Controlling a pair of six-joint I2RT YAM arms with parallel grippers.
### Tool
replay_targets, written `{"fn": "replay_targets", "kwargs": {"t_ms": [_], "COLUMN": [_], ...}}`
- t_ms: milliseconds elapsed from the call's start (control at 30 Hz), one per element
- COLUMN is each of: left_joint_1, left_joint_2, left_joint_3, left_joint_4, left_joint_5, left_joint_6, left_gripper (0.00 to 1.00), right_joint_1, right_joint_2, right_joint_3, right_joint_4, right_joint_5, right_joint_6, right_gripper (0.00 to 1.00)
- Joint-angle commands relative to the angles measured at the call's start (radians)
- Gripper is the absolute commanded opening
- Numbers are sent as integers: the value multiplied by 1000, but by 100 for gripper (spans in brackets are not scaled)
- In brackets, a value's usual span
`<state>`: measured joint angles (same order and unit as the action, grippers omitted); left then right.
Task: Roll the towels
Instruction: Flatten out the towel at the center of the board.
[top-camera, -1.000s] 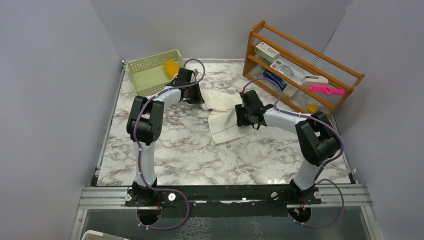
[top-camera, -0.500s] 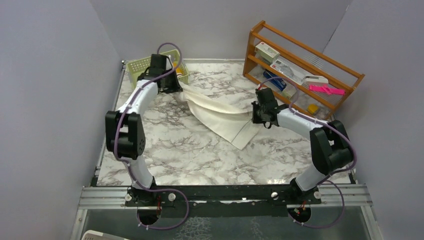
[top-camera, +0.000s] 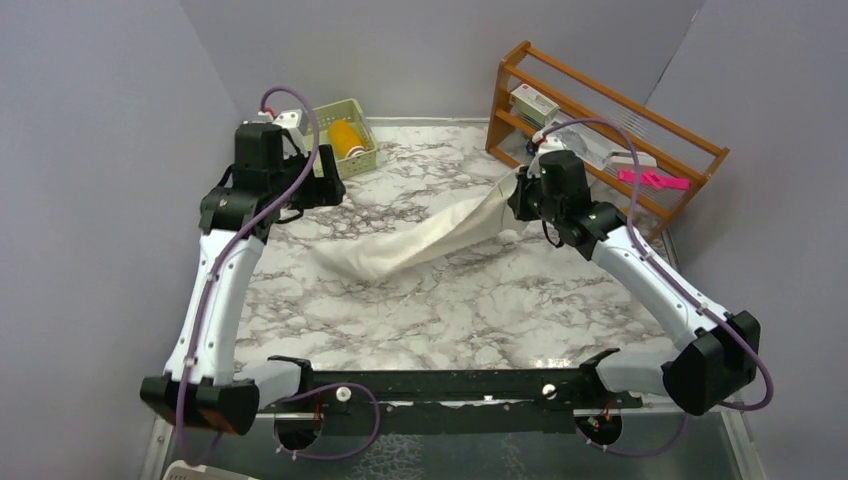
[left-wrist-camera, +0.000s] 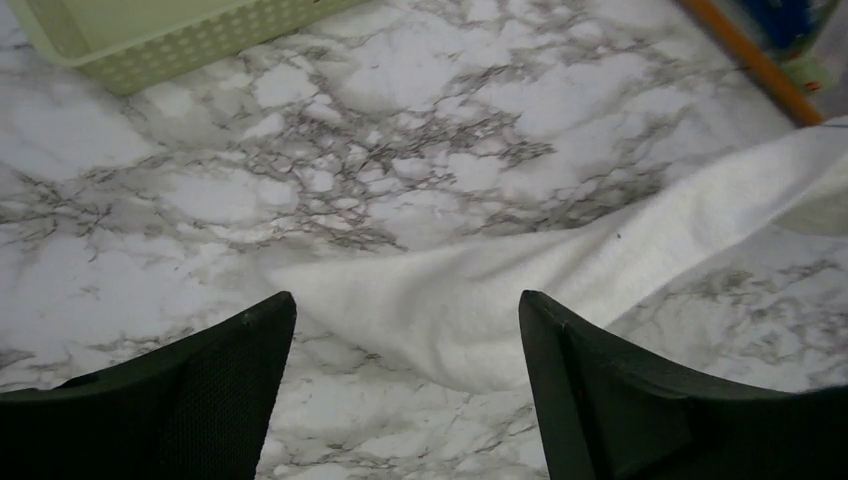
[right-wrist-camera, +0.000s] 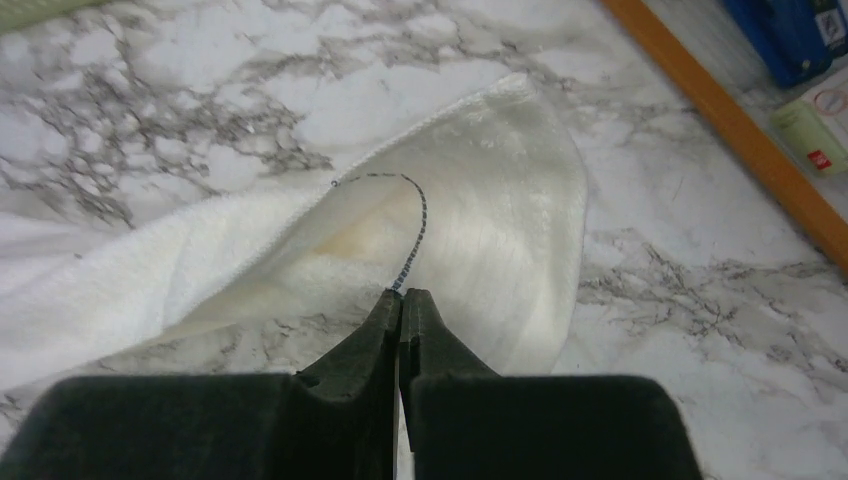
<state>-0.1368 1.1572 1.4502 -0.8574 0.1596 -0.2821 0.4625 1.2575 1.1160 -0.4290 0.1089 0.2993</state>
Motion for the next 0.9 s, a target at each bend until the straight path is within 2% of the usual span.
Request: {"fn": "replay_targets", "kwargs": {"t_ms": [0, 67, 267, 367, 467, 567, 667, 867], "left_joint_1": [18, 22, -14, -88, -92, -78, -22, 230], "left_joint_2": [198, 231, 252, 244, 207, 159, 127, 60], "left_joint_3": [-59, -39, -10, -72, -154, -139, -31, 233], "left_joint_4": [-101, -83, -20, 7, 28, 25, 7, -45], "left_joint_5": [-166, -130, 104, 87, 38, -2, 0, -9], "left_joint_6": [121, 125, 88, 72, 70, 84, 82, 60], "left_gripper": [86, 86, 85, 85, 85, 86, 88, 97], "right_joint_1": [-21, -31, -41, -40, 9, 173, 348, 702], "right_joint_2": [75, 83, 127, 133, 146, 191, 271, 441], "right_joint_3": [-35, -36, -6, 61, 213, 401, 613, 948], "right_joint_4": [-131, -140, -147, -117, -110, -116, -155, -169], "right_joint_5": [-8, -18, 55, 58, 56, 154, 246, 397], "right_joint_6": [3, 24, 33, 5, -63, -196, -281, -442], "right_gripper": [1, 1, 1, 1, 1, 1, 1, 1]}}
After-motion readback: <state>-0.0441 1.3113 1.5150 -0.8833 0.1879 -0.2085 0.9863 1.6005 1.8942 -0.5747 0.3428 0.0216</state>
